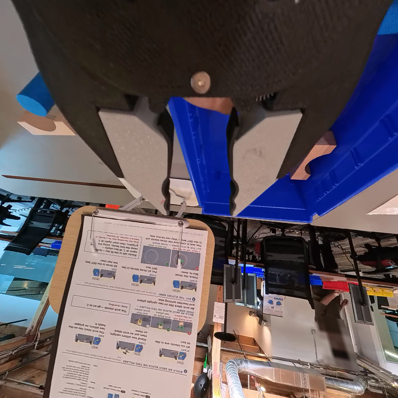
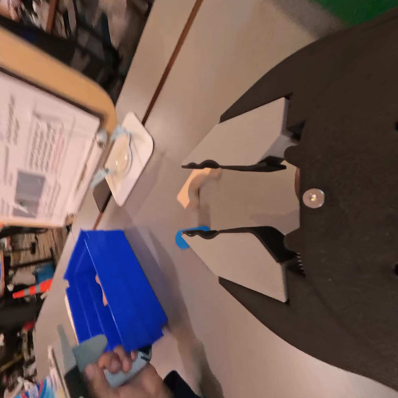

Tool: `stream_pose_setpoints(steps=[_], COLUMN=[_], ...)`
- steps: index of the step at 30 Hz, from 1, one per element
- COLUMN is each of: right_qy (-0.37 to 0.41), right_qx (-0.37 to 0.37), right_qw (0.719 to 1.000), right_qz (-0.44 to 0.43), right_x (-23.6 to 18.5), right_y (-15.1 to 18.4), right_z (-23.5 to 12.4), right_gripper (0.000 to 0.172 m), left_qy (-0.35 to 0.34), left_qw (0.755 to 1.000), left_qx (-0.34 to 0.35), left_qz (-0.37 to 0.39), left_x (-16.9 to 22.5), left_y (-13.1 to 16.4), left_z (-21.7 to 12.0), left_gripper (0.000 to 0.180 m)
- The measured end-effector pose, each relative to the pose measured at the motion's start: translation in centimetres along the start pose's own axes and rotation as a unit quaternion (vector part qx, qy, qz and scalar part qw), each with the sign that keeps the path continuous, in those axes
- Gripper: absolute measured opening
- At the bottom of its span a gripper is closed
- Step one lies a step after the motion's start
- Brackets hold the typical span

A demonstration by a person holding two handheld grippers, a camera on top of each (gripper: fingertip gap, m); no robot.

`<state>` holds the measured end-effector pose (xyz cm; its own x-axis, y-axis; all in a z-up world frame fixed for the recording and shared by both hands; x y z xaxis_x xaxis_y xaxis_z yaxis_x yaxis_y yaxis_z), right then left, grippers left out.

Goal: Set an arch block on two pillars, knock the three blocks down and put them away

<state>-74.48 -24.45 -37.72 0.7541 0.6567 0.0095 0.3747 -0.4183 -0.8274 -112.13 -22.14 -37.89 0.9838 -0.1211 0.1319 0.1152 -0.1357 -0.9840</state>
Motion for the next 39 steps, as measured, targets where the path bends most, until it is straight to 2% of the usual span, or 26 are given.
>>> stream_pose_setpoints(steps=[3, 5, 7, 13, 16, 18, 23, 27, 30, 36, 39], right_qy=[-0.024, -0.004, 0.03, 0.038, 0.027, 0.002, -0.033, 0.002, 0.044, 0.148, 0.219], right_qx=[-0.03, -0.048, -0.043, -0.103, -0.118, -0.126, -0.122, -0.093, -0.045, 0.057, 0.064], right_qw=[0.999, 0.997, 0.995, 0.988, 0.988, 0.988, 0.99, 0.993, 0.995, 0.986, 0.973], right_qz=[-0.025, -0.059, -0.086, -0.11, -0.098, -0.084, -0.056, -0.07, -0.076, -0.049, -0.045], right_x=[-3.6, -5.4, -6.4, -7.3, -6.7, -6.4, -5.8, -5.6, -4.9, -1.7, 0.7], right_y=[0.2, -0.1, -0.5, 0.2, 0.8, 1.2, 1.3, 0.7, -0.2, -1.2, -1.3], right_z=[4.2, 5.6, 6.7, 10.4, 11.2, 11.5, 11.4, 10.1, 7.7, -0.1, -4.0], right_gripper=[0.059, 0.064, 0.061, 0.062, 0.049, 0.034, 0.029, 0.029, 0.029, 0.028, 0.028], left_qy=[0.004, 0.008, 0.009, 0.009, 0.012, 0.012, 0.014, 0.014, 0.014, 0.014, 0.015], left_qw=[1.0, 1.0, 1.0, 1.0, 1.0, 1.0, 1.0, 1.0, 1.0, 1.0, 1.0], left_qx=[0.004, 0.006, 0.008, 0.01, 0.011, 0.012, 0.011, 0.01, 0.009, 0.002, -0.002], left_qz=[-0.002, -0.003, 0.001, 0.003, 0.0, 0.001, 0.001, 0.003, 0.002, 0.009, 0.013], left_x=[0.1, 0.2, 0.3, 0.5, 0.4, 0.5, 0.5, 0.5, 0.5, 0.6, 0.7], left_y=[-0.1, -0.2, -0.3, -0.3, -0.4, -0.4, -0.3, -0.3, -0.3, 0.0, 0.1], left_z=[-0.1, -0.3, -0.3, -0.5, -0.5, -0.6, -0.5, -0.5, -0.5, -0.2, -0.1], left_gripper=[0.053, 0.053, 0.053, 0.052, 0.052, 0.052, 0.052, 0.052, 0.052, 0.051, 0.051])
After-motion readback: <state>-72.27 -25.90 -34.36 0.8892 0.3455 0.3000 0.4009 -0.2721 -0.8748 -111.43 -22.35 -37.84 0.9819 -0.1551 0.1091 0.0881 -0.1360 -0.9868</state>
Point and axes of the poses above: each gripper's, where its closed fingertips meet, z out along the fingers, y out of its underside, x = y × z across the jaws, the point moved 9 cm from there along -z, back along the fingers, and after that the axes turned 15 degrees about -x, right-handed, at the moved point
